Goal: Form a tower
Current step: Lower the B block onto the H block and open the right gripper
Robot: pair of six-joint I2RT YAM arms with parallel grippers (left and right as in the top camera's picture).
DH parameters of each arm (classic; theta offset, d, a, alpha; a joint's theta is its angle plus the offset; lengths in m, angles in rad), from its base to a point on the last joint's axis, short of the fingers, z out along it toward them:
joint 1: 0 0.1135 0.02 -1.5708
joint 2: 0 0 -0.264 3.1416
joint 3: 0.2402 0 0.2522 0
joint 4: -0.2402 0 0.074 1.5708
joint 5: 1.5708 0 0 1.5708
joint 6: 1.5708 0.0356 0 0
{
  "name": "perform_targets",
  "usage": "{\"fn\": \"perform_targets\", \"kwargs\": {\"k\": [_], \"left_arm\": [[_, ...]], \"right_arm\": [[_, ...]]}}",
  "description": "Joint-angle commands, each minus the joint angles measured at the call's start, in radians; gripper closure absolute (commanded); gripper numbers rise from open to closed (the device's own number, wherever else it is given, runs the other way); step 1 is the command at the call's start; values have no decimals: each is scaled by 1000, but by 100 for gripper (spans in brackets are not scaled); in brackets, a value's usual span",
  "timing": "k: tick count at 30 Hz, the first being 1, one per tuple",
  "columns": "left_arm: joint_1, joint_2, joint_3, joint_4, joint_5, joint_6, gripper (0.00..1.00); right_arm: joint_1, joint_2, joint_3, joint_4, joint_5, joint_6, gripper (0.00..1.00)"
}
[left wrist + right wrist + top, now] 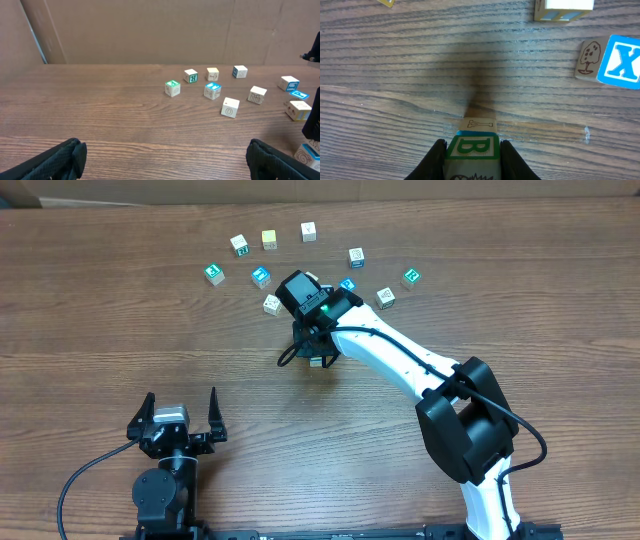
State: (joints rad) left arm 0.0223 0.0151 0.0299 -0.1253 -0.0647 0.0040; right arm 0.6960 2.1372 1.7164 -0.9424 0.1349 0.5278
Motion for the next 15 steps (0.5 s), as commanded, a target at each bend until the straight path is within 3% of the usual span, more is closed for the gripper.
{"fn": "perform_targets", "kwargs": {"k": [1,15], "left_arm": [[10,-10,6,-12,-13,19,0],[10,-10,6,-12,-13,19,1]], "right_arm": [[0,12,4,6,-3,30,79],[0,18,4,-1,-2,52,78]]}}
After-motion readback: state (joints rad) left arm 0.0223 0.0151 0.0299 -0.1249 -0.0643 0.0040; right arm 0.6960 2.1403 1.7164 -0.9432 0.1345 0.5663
